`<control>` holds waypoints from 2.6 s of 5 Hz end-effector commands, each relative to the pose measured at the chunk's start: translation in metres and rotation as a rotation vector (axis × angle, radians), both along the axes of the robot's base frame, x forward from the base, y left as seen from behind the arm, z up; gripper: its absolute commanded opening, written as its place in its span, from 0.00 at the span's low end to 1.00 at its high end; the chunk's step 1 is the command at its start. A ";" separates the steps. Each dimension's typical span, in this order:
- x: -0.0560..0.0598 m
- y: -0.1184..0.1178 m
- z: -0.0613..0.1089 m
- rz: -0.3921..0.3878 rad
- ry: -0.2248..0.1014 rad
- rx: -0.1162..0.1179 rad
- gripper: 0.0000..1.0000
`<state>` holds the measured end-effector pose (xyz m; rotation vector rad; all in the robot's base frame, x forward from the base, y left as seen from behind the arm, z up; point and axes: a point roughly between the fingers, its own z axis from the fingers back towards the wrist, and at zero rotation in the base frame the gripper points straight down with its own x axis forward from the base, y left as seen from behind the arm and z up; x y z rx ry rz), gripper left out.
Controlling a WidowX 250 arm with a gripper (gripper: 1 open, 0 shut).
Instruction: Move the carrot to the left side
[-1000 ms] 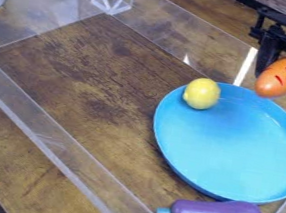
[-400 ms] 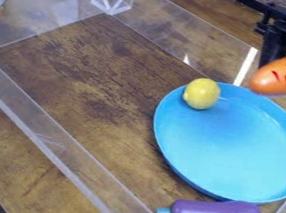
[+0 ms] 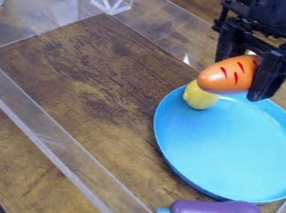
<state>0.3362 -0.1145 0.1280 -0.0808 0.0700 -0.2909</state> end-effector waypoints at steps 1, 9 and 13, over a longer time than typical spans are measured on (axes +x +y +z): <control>0.009 0.021 0.031 -0.025 -0.103 -0.024 0.00; 0.047 0.009 0.030 0.035 -0.162 0.036 0.00; 0.040 0.035 0.039 0.036 -0.186 0.088 0.00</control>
